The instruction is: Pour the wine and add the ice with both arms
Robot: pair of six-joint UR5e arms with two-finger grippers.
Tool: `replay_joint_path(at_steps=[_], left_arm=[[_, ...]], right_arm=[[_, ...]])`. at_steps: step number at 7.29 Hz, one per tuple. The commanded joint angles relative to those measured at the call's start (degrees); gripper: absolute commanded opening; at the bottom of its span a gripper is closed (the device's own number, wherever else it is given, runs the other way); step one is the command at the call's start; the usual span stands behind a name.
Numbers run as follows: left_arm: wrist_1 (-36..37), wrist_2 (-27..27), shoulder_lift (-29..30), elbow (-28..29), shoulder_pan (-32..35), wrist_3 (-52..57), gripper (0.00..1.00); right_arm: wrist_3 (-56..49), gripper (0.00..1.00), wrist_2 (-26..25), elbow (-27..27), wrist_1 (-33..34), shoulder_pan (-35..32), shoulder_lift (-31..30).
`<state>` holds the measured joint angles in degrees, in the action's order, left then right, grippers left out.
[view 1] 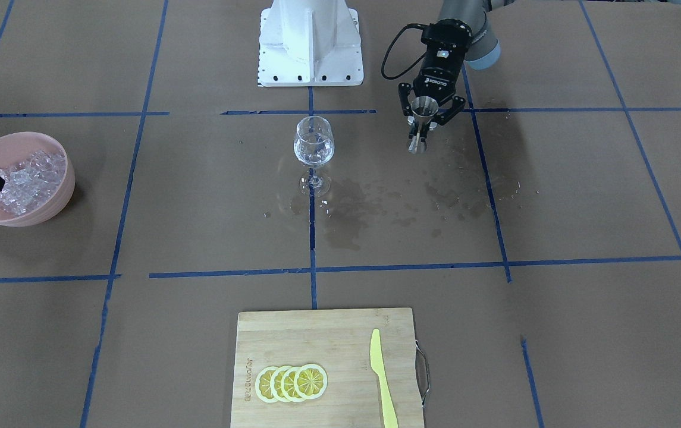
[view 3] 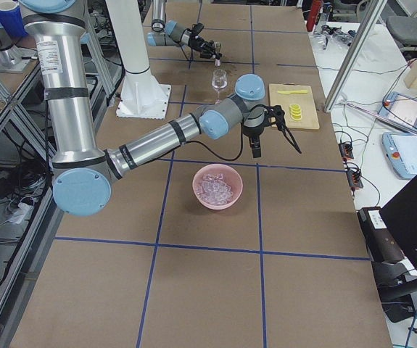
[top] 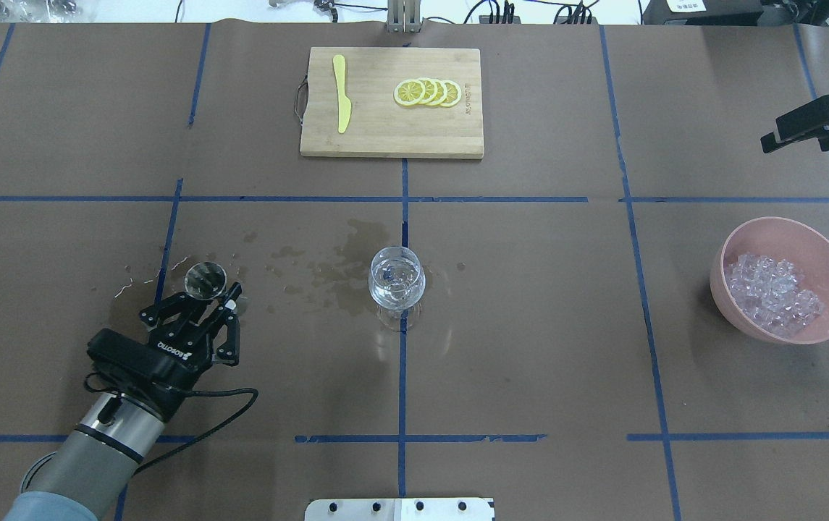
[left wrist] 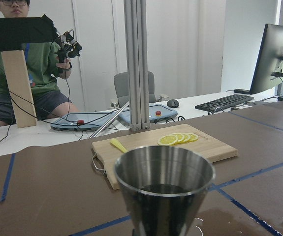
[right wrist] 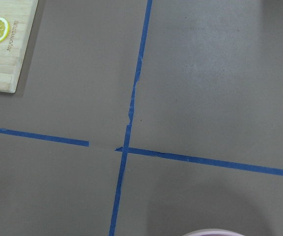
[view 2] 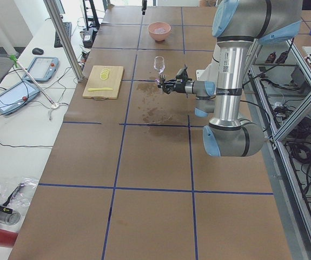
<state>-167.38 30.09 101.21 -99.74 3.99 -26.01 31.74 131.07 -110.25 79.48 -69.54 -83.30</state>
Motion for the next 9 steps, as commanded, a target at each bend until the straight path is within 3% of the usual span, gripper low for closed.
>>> replay_joint_path(at_steps=[1, 3, 5, 9], left_arm=[[2.1, -0.3, 3.6, 0.0, 1.2, 11.0, 0.00], [3.8, -0.4, 6.1, -0.2, 2.2, 18.4, 0.00], [10.8, -0.3, 9.9, -0.2, 3.4, 18.4, 0.00], [13.2, -0.1, 12.3, -0.2, 4.9, 18.9, 0.00]], right_arm=[[0.1, 1.00, -1.9, -0.1, -0.5, 0.8, -1.4], [0.0, 1.00, -1.4, -0.1, -2.1, 1.1, -3.6], [0.0, 1.00, -1.5, -0.1, -2.1, 1.1, -4.4], [0.0, 1.00, -1.8, -0.1, -2.1, 1.1, -4.4]])
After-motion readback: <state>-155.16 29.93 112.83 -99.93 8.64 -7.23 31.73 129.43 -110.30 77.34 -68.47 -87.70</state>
